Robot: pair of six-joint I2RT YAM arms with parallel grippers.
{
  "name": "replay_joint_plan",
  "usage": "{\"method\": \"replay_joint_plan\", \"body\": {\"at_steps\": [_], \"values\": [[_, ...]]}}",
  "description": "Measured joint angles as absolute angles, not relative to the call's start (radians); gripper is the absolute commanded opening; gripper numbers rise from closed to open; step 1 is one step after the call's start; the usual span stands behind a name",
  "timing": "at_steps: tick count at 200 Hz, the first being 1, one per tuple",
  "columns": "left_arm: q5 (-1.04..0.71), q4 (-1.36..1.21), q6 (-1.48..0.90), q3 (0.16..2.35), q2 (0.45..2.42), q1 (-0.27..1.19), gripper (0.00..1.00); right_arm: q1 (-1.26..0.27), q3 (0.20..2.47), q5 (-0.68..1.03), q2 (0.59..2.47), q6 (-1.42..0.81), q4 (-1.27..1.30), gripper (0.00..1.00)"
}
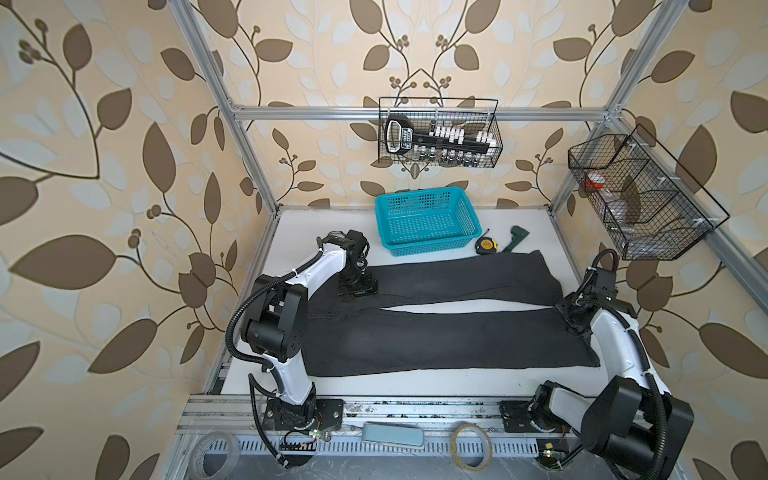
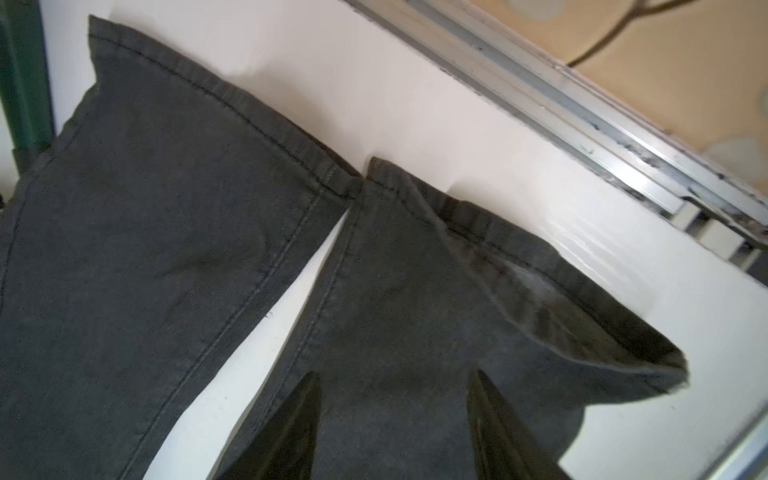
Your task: Fold and stack the trousers
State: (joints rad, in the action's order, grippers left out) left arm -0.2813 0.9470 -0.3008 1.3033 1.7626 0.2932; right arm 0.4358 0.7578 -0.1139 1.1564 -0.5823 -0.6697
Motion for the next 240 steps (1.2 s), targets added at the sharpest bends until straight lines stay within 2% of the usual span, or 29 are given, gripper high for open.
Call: {"method": "replay_joint_plan", "body": {"at_steps": [57,129,148,188,240], "values": [[-0.279,0.962,-0.295,1.343,1.761,0.292,0.78,0.397,0.758,-0.08,1.387,-0.546,-0.554,0.57],[-0.224,1.011,-0.297,1.446,1.718,0.197,0.79,0.366,0.771,-0.013,1.408,-0.462,-0.52,0.62],[-0.172,1.026,-0.323,1.482,1.717,0.157,0.79,0.317,0.842,-0.01,1.387,-0.45,-0.537,0.74],[-0.052,1.06,-0.505,1.558,1.758,0.055,0.79,0.239,0.998,0.012,1.394,-0.48,-0.513,0.75],[0.042,1.074,-0.83,1.672,1.904,-0.001,0.75,0.199,1.097,0.06,1.58,-0.597,-0.459,0.75]]}}
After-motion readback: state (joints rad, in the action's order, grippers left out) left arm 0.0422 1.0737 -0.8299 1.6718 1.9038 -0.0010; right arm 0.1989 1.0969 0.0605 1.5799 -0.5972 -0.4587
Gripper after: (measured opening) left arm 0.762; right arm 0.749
